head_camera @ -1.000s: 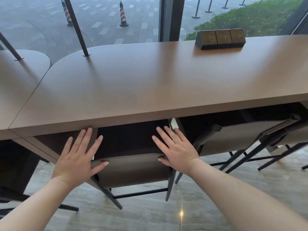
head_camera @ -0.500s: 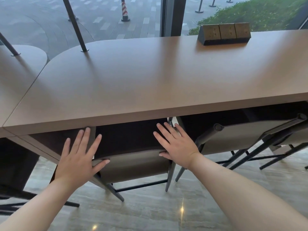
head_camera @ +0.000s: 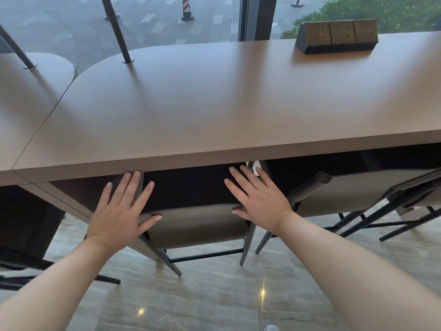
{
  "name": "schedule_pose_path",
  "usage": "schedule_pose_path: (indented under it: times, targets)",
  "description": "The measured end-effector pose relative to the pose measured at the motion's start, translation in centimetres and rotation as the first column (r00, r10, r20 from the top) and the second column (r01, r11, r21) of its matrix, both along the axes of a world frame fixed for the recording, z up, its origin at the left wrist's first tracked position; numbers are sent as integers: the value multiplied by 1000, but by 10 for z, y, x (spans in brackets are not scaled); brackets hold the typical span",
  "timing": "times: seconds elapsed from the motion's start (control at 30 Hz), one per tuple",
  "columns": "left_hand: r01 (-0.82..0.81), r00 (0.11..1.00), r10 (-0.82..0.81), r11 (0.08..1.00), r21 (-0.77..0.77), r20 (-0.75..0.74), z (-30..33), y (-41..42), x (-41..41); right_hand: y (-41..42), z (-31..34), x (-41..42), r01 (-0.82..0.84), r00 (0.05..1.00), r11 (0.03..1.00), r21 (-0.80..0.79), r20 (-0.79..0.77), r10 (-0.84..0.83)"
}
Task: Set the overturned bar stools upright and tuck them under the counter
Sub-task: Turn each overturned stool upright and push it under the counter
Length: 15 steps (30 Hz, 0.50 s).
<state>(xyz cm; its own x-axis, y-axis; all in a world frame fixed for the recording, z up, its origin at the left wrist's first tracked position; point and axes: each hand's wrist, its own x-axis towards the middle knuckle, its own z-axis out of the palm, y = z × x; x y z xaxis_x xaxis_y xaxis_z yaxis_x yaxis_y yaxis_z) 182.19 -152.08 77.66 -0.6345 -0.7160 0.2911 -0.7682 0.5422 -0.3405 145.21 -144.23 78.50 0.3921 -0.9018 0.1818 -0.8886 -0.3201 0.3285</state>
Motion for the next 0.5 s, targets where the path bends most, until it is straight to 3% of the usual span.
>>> schedule_pose_path:
  times: [0.5]
  targets:
    - [42,998,-49,990,-132,-51,-9,-3,-7,-3,-2,-7,1,999,998,-62,-42,-4]
